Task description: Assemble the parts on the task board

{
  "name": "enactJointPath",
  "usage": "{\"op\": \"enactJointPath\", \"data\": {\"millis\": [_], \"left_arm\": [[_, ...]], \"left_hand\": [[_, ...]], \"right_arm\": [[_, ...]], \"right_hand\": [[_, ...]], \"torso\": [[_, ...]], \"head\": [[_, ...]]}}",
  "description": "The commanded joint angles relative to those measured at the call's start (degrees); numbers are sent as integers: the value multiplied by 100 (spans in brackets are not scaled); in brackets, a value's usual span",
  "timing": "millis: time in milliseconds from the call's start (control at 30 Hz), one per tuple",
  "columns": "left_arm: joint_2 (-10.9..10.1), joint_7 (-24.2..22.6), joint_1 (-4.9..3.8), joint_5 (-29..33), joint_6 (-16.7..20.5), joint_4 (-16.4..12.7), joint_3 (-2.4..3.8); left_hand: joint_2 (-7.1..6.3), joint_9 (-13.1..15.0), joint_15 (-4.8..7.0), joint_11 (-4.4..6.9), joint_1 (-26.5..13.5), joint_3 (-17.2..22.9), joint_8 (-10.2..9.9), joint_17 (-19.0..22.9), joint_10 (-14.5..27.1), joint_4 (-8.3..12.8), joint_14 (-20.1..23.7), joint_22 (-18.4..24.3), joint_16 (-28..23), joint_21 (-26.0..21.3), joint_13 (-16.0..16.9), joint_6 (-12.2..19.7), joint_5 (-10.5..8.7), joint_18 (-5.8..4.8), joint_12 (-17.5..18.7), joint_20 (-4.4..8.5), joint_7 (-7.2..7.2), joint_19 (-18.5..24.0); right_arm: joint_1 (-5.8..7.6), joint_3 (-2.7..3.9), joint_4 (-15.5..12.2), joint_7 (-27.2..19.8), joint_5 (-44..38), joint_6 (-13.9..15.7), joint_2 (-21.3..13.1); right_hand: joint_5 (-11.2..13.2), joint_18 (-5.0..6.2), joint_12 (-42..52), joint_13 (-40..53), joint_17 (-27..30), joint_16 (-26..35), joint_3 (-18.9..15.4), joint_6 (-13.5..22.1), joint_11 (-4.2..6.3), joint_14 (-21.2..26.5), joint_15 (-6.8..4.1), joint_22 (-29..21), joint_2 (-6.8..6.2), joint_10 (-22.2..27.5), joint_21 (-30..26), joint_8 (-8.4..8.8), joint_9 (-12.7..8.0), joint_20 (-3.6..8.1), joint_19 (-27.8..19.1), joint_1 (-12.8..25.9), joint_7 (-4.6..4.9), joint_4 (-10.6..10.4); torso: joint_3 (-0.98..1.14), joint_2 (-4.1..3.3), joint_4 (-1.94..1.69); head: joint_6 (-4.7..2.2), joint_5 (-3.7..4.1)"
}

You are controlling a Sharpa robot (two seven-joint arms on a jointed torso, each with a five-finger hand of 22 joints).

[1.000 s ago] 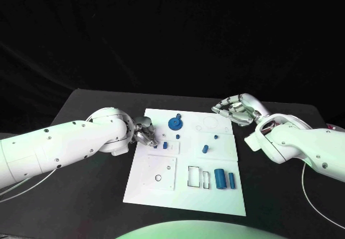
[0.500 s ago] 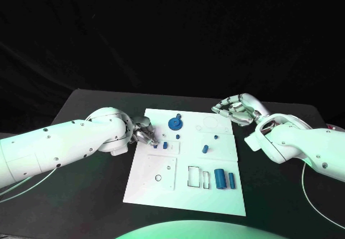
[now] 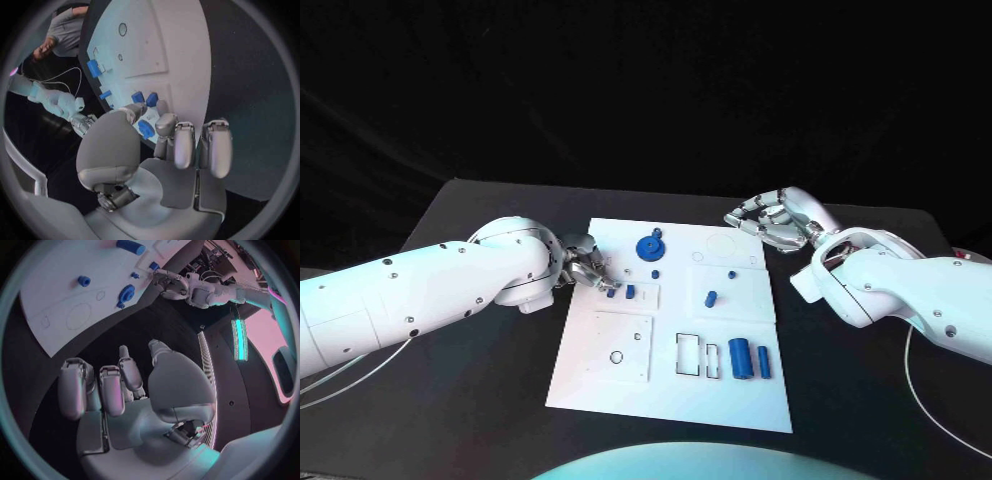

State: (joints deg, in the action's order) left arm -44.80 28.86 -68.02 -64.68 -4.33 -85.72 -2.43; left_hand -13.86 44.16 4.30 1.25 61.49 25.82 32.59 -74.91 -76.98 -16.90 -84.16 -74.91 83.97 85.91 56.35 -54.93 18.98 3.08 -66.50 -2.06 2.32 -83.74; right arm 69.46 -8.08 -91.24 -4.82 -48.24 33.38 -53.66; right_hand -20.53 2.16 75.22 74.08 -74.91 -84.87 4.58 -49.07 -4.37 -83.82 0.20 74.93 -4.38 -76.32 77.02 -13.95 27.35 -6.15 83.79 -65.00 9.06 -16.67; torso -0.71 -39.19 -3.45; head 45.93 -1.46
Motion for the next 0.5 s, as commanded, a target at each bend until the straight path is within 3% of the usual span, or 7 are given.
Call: {"op": "enactJointPath", "data": {"millis": [33,333,500], "left_arm": [[-16,193,24,14,91,30,-13],[-63,101,24,188,249,-30,3],[-124,-290,22,496,705,-121,47]], "left_hand": [[68,-5,39,30,-9,-57,-24,-627,3,0,-343,-645,17,-27,11,-14,33,-90,0,19,21,-5],[174,1,43,31,-211,-373,-31,-626,0,-3,-343,-634,15,-36,13,-38,29,-87,2,24,19,1],[184,-6,24,2,-267,-524,-86,-618,143,3,-339,-429,9,-149,-245,66,32,-36,204,15,54,151]], "right_arm": [[-5,0,-5,-22,-47,-37,0],[-14,0,0,-25,-48,-32,2],[-21,0,4,-23,-48,-30,-4]], "right_hand": [[-22,88,8,-5,-246,24,-29,30,29,-332,-41,785,46,11,-29,-21,6,39,2,8,-26,2],[-27,88,7,-6,-245,25,-30,33,29,-331,-41,787,48,12,-27,-22,7,39,3,2,-26,3],[-28,88,7,-6,-246,25,-30,33,29,-331,-41,787,48,12,-27,-22,7,39,3,1,-26,3]], "torso": [[-1,2,-1],[-1,3,1],[5,6,-3]], "head": [[0,2],[-16,6],[-64,7]]}}
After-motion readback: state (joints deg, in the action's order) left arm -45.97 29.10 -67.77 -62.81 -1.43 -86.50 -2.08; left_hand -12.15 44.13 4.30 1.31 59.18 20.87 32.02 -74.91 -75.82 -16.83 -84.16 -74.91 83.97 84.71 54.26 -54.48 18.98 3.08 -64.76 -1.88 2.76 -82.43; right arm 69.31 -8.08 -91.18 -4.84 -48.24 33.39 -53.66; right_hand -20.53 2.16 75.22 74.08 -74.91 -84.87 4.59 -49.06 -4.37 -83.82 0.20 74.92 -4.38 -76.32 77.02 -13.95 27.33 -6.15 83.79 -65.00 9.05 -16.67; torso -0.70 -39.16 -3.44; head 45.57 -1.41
